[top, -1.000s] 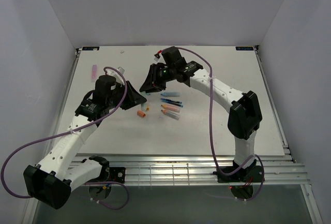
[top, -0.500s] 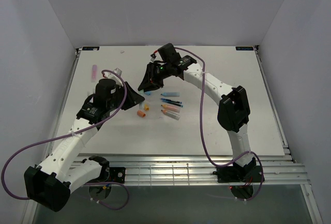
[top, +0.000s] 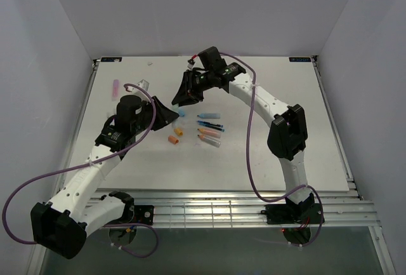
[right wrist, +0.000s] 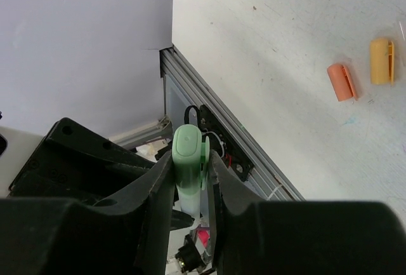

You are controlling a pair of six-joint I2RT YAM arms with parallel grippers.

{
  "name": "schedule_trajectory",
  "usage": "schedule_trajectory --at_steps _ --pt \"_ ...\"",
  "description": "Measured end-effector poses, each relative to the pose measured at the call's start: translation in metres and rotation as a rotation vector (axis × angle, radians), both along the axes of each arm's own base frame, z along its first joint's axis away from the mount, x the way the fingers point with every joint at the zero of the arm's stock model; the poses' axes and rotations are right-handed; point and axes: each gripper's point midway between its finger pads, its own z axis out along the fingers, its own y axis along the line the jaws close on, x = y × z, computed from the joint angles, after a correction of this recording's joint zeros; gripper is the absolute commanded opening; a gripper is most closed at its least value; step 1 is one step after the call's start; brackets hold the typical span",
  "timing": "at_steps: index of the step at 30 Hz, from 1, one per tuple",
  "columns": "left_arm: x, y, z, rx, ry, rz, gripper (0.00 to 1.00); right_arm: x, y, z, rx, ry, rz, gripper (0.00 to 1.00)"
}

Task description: Open the pen caps

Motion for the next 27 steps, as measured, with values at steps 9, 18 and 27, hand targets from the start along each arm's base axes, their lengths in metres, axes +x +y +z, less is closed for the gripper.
schedule_trajectory --at_steps 9,18,27 --pt "-0.056 -0.02 -0.036 0.002 0.197 -0.192 0.0 0.106 -0.04 0.01 0.028 -0.162 -0.275 0.08" --pt "-0.079 -0.018 -0.055 0.018 0.324 -0.227 0.0 0.171 -0.093 0.017 0.001 -0.267 -0.459 0.08" --pt "-0.047 0.012 -0.014 0.072 0.292 0.068 0.0 0.052 -0.078 -0.07 -0.224 -0.333 -0.049 0.08"
